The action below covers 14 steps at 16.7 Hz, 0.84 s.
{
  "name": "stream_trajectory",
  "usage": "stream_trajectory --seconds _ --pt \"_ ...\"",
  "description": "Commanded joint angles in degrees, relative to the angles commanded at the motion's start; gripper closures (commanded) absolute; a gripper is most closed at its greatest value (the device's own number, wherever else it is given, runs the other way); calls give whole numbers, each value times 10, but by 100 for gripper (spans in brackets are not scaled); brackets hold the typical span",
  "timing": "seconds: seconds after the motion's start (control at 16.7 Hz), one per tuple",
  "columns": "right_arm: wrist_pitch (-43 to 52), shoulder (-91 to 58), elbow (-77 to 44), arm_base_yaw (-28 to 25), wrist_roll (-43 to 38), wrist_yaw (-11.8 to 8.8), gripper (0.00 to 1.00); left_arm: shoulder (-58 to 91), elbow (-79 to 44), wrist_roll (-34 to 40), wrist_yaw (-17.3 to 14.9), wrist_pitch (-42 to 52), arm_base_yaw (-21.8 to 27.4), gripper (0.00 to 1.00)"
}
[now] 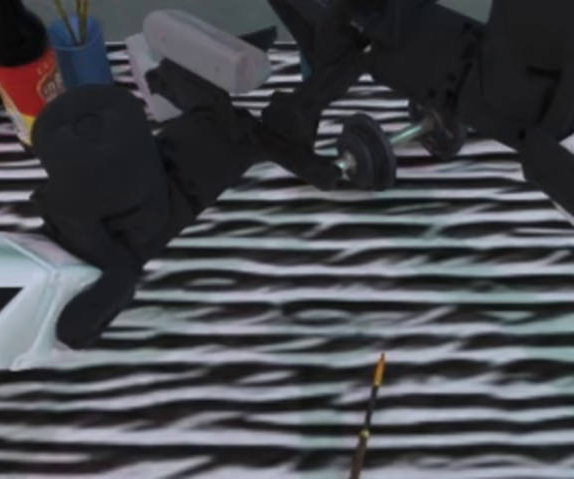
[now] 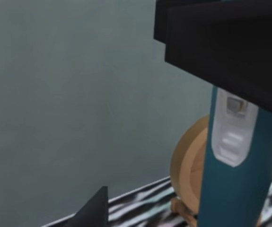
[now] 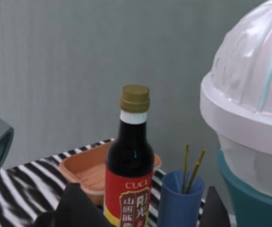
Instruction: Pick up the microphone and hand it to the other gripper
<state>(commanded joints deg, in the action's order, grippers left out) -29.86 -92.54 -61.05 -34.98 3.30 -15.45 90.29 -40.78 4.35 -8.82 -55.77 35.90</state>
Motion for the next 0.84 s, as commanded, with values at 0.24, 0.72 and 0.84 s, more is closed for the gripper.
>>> stream_trajectory --seconds 0.24,0.72,0.84 --pt "-1 5 -4 3 3 5 100 4 6 -7 10 0 -7 0" --pt "-1 59 49 65 3 -63 100 -141 146 -5 -9 6 -39 0" --pt "-1 63 53 69 4 -68 100 -149 153 -5 -11 6 -41 0"
